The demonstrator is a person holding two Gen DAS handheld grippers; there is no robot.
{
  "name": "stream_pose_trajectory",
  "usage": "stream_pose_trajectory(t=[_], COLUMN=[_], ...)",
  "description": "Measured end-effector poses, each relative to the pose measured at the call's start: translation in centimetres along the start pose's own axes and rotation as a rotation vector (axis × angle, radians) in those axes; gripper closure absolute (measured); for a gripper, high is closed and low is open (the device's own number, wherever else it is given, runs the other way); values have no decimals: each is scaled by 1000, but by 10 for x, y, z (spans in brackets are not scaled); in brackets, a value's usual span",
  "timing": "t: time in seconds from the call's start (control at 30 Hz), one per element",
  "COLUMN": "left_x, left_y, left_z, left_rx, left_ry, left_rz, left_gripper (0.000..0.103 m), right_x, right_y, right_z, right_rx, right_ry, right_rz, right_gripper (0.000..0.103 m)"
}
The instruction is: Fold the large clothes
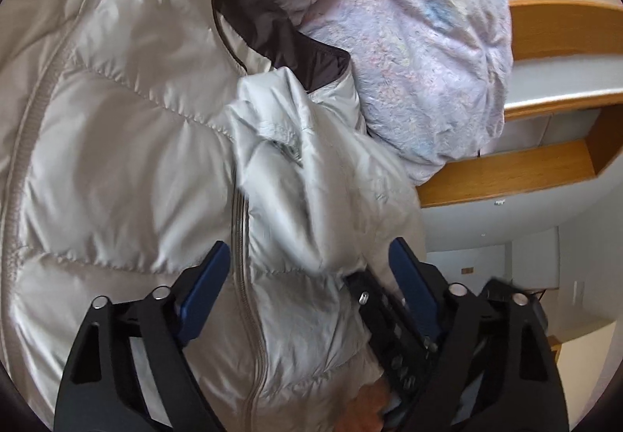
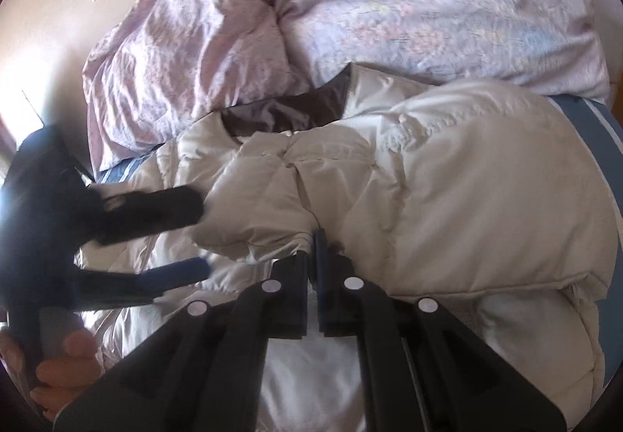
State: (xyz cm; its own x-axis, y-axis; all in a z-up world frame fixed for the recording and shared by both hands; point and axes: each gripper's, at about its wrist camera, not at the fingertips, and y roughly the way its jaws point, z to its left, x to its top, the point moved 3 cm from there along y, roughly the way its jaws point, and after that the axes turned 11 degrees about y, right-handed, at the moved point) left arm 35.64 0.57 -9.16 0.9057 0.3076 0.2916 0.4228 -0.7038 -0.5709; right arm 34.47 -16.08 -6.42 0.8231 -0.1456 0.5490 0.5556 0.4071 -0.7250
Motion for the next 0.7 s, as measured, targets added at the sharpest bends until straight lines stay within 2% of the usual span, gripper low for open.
stream_pose_trajectory(t=[0.03, 0.1, 0.2, 0.27, 0.4, 0.43, 0.5, 0.53, 0.57, 0.63, 0.7], left_x=[2, 4, 5, 8, 11, 11, 11, 11, 12, 12, 11], left_y=[1, -1, -14, -24, -33, -31, -27, -26, -24, -23, -23], left_z=[1, 3, 5, 1, 3, 8, 15, 22, 26, 32, 31], left_rx=[0, 16, 50, 81, 202, 244, 313, 352, 368, 378, 400], left_ry=[-5, -6, 22, 70, 160, 173, 184, 184, 177, 164, 179], left_rz=[-4, -10, -38, -63, -97, -92, -86, -83, -78, -73, -76], left_gripper=[32, 53, 73, 77, 81, 82, 82, 82, 82, 82, 81], right_x=[-3, -7, -11, -12, -20, -22, -26, -25, -22, -9, 2], right_y=[0, 0, -4, -5, 11, 15, 16, 11, 4, -15, -17], right_z=[1, 11, 23, 29, 42, 44, 46, 45, 43, 42, 39], right_rx=[-2, -13, -10, 9, 0, -13, -10, 10, 24, -1, -71], right_ry=[-12, -46, -80, -88, -116, -130, -144, -138, -132, -146, -141], right_rz=[3, -1, -15, -11, 43, 63, 103, 98, 67, -44, -88], right_gripper=[98, 98, 98, 98, 93, 90, 75, 52, 41, 41, 47])
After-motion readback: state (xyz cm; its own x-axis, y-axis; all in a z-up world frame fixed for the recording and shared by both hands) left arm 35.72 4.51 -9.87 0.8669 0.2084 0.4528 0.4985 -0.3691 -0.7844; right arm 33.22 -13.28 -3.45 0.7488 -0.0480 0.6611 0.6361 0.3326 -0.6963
